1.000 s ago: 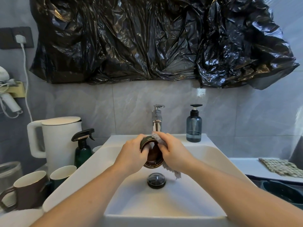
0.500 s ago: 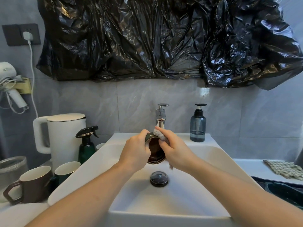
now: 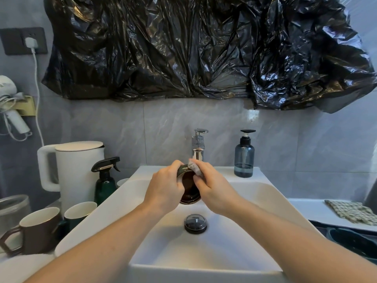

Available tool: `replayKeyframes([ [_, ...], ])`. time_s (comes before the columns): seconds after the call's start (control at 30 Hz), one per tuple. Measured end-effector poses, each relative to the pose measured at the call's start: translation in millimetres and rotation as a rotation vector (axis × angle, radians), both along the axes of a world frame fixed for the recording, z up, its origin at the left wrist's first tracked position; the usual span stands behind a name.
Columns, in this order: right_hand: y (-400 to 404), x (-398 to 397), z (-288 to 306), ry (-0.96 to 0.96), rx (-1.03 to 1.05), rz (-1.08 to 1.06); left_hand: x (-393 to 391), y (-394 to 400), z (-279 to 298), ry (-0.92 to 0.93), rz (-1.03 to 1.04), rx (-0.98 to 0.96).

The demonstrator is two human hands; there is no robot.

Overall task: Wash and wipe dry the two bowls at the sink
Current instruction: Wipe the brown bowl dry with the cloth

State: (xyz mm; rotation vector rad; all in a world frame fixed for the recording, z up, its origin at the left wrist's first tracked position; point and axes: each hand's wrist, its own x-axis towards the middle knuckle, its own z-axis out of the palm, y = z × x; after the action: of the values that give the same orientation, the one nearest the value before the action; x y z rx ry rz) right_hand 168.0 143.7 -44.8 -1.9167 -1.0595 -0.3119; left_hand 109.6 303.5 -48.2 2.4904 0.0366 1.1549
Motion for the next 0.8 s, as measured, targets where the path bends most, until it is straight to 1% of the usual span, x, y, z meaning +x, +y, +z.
replayKeyframes([
  [0.1,-2.3,3.9,-0.2,0.208,0.032,0.002,-0.9,-0.3,0.7,-0.018,0.02,-0.032],
  [0.13,-3.0,5.2,-0.7,0.235,0.024,-0.004,-1.2,-0.7,1.4,-0.025,0.027,-0.043],
  [0.2,-3.1,4.6,-0.8,0.227,0.028,0.0,-0.8,-1.7,1.8,-0.034,0.03,-0.047],
  [0.3,-1.5,0.9,1.8,0.127,0.125,0.037,0.3,-3.7,2.0,-0.043,0.01,-0.074],
  [0.4,-0.9,2.3,1.5,0.084,0.12,0.053,-0.6,-4.5,1.4,-0.042,-0.017,-0.074],
  [0.57,-3.8,5.1,1.0,0.246,0.113,0.067,-4.1,-4.2,5.2,-0.061,0.011,-0.124],
  [0.63,-3.9,7.9,-0.3,0.249,0.12,0.048,-6.9,-9.3,8.8,-0.062,0.013,-0.177],
  [0.73,-4.5,8.2,1.6,0.204,0.134,0.011,-12.9,-16.5,13.5,0.035,0.005,-0.203],
  [0.8,-6.4,5.5,3.1,0.178,0.095,0.03,-17.8,-16.8,14.7,0.112,0.012,-0.188],
])
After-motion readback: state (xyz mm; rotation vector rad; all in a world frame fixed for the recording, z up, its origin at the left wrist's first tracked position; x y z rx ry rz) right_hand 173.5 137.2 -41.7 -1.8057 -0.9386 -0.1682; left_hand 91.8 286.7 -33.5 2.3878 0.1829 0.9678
